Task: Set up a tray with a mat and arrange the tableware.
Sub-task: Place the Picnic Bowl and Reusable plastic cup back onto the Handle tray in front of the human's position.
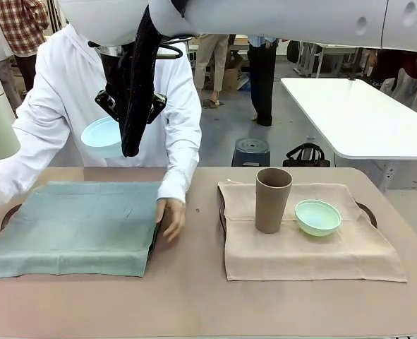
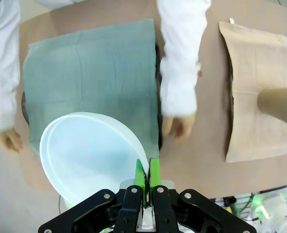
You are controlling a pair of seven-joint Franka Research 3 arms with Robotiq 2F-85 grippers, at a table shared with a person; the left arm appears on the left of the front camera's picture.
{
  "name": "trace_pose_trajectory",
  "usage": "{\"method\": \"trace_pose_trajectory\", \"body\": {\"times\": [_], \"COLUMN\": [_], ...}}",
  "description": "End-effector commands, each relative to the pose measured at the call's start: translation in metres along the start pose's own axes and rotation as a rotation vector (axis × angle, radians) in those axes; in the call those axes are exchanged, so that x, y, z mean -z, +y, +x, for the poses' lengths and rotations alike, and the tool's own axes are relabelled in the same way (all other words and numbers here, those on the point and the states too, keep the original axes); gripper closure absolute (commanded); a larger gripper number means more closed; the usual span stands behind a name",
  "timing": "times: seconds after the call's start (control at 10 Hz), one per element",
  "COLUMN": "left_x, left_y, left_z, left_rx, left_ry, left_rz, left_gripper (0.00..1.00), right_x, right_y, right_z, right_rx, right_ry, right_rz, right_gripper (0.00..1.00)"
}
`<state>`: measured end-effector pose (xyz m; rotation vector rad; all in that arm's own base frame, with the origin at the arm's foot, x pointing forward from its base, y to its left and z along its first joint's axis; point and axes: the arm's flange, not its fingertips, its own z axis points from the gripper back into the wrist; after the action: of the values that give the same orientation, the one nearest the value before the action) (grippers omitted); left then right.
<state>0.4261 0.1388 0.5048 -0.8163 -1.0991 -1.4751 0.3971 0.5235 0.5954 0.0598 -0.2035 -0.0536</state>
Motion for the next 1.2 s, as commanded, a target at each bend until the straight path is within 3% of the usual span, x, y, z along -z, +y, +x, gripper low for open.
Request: {"method": "trace_pose_trajectory", "body": {"times": [0.0, 1.1], "left_x": [-0.0008, -0.0008], "left_y": [0.0007, 0.0007], "left_z": [0.0016, 0.0016], "left_rx": [0.012, 0.012], "left_ry": [0.003, 0.003], "left_rz": [0.000, 0.000], "left_gripper": [0.72, 0.72], "right_x": [-0.0004, -0.0004], "right_y": [-0.0001, -0.0001], "right_z": [0.0004, 0.0004], "right_rx": [-0.002, -0.002], "right_ry": [0.002, 0.002], "right_rz": [0.005, 0.005], "right_gripper": [1.00, 1.00]}}
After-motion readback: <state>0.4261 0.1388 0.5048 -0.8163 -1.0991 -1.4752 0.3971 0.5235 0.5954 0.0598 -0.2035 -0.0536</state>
